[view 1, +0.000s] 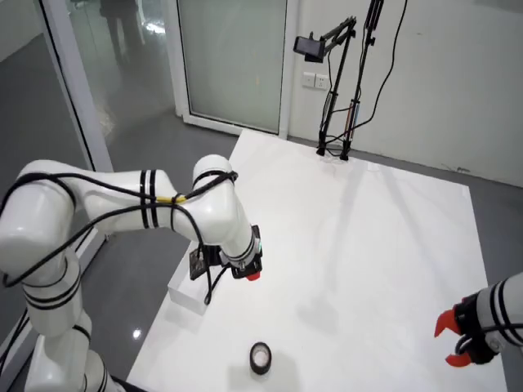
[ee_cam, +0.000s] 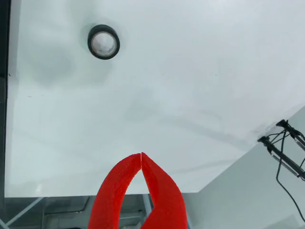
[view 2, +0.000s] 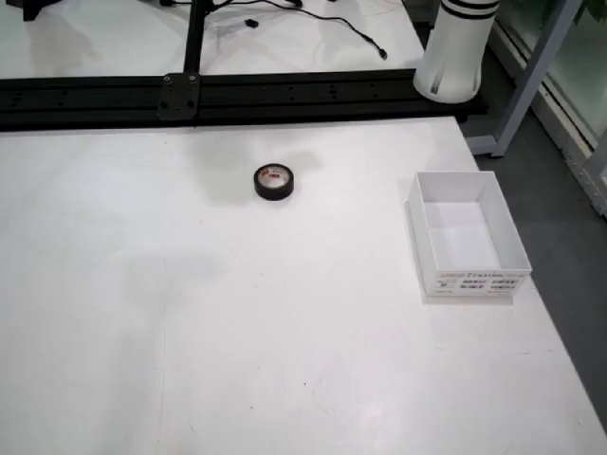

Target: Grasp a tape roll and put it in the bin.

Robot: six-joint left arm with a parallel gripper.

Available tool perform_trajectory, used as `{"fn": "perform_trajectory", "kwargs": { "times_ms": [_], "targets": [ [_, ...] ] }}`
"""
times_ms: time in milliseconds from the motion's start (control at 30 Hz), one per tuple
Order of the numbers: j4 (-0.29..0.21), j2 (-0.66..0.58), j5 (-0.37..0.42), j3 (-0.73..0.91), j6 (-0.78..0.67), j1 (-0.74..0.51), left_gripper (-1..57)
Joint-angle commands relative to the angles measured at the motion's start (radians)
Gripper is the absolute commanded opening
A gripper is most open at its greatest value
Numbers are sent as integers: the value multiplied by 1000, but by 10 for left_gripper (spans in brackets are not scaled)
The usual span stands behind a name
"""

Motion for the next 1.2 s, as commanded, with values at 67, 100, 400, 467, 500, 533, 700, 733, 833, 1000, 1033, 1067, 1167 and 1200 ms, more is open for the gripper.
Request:
{"fn": "perform_trajectory", "kwargs": {
  "times_ms": [67,100,400,467,500,533,700,733,833,1000,1033,1067,1167,1200],
  "targets": [
    [6,183,0,-111,0,23,21],
    [8,204,0,-123,0,26,36],
    [0,321,0,-148,-22,37,164],
    [-2,330,-2,-135,-31,37,193],
    [-2,335,-2,-129,-34,37,206],
    [-3,339,-2,-123,-35,37,216],
    [0,356,-2,-88,-49,37,243],
    [0,358,-2,-76,-55,37,243],
    [1,364,-17,-36,-74,36,243],
    [1,393,-68,15,-101,42,240],
    [3,404,-72,15,-103,43,236],
    [4,416,-80,15,-104,45,233],
    [4,453,-108,15,-112,49,229],
    [6,464,-117,15,-118,51,229]
  ]
}}
